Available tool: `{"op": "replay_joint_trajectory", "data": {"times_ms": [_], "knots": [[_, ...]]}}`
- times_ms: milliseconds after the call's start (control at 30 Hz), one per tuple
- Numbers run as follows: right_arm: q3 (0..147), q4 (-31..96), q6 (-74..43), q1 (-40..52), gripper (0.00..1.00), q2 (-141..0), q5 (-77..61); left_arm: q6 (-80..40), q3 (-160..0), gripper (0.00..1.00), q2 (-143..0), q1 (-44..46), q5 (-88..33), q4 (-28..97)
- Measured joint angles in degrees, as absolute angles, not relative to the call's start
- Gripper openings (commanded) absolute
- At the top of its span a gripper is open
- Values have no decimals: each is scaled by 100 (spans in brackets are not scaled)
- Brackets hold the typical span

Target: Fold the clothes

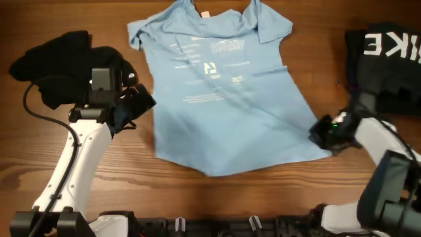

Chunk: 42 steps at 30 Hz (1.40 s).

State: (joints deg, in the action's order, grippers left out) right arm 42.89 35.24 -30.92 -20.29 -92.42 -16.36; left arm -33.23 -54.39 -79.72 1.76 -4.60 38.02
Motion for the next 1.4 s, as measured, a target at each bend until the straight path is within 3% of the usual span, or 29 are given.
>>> {"op": "replay_joint_trajectory", "data": {"times_ms": [167,300,433,600,767,967,1300,1400], "knots": [[4525,3774,-2779,-3061,4,-9347,-1299,-3306,-5439,94,-8075,174,-460,3570],[5144,4827,-2462,-3358,5,-9568,-816,-3304,-5439,94,-8447,174,-460,3247],[5922,5430,-2086,-3236,16,-9535,-882,-3212,-5439,94,-8868,174,-460,2670],[6676,5817,-1500,-2410,46,-9019,-1579,-2932,-5439,97,-9109,174,-458,1968],[6849,5774,-1232,-467,53,-8729,-1981,-2659,-5463,98,-9109,119,-443,1761],[6851,5260,-1649,1780,46,-9080,-1898,-2571,-5959,98,-9109,-517,-495,2467],[6851,4875,-2084,3297,4,-10468,-1839,-2554,-6357,96,-9109,-1463,-829,2705],[6849,4873,-2165,3601,4,-10645,-1835,-2554,-6423,95,-9109,-1562,-963,2727]]}}
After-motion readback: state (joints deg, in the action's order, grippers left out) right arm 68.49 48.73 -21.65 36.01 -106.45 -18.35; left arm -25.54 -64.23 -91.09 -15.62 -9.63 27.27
